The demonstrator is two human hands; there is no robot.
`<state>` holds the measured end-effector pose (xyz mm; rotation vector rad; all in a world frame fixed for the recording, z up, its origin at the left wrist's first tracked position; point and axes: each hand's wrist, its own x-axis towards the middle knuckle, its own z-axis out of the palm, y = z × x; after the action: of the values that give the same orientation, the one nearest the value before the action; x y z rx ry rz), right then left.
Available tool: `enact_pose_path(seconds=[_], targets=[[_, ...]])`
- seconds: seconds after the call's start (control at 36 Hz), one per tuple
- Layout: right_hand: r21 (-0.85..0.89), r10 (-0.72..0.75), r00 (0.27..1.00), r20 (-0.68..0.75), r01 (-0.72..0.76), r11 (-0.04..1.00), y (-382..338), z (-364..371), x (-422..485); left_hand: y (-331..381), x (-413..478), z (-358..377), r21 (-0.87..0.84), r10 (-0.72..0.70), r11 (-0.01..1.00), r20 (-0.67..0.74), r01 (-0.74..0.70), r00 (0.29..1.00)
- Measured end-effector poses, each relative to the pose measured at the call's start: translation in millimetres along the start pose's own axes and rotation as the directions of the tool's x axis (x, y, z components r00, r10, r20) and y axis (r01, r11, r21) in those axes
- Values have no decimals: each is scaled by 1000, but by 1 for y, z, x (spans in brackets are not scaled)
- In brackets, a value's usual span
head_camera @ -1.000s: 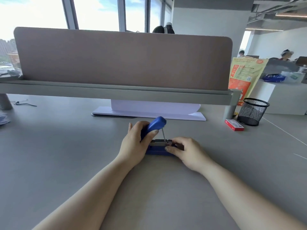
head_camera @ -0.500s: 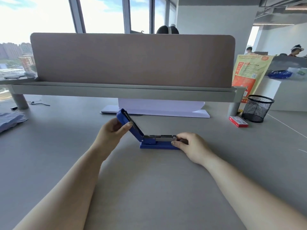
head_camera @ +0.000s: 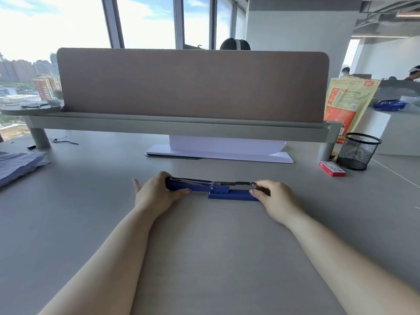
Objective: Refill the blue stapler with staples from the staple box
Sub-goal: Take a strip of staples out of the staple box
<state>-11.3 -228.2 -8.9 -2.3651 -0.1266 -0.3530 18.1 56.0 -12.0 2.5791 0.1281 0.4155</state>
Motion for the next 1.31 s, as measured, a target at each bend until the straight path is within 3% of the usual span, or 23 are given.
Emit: enact_pose_path(seconds=[0.14, 0.33, 0.44, 0.53, 0.61, 0.67, 0.75, 0.94, 1.31], targets=[[12, 14, 1000, 2, -14, 1000, -4, -2, -3, -1, -1, 0, 77, 58, 995, 34, -60, 998], [7, 77, 991, 109, -78, 997, -1, -12, -8, 8, -6, -6, 77, 9, 997, 89, -16, 996], [39, 150, 987, 66, -153, 987, 18, -37, -9, 45, -21, -12, 78, 198, 978, -38, -195, 979], [64, 212, 977, -34, -210, 976, 41, -64, -11, 88, -43, -5, 48, 432, 901, -46, -430, 901], [16, 270, 955, -124, -270, 963, 68, -91, -19, 129, -70, 19, -7, 641, 766, 78, -642, 764], [-34, 303, 938, -167, -313, 949, 85, -106, -25, 155, -81, 40, -50, 705, 701, 202, -711, 680], [-113, 318, 928, -196, -343, 933, 105, -120, -28, 194, -85, 69, -101, 681, 704, 377, -703, 628], [-335, 326, 929, -175, -368, 867, 127, -121, -7, 231, -77, 115, 12, 564, 746, 520, -666, 642], [-478, 357, 931, -72, -346, 807, 145, -120, 48, 228, -73, 123, 11, 586, 737, 486, -676, 648]])
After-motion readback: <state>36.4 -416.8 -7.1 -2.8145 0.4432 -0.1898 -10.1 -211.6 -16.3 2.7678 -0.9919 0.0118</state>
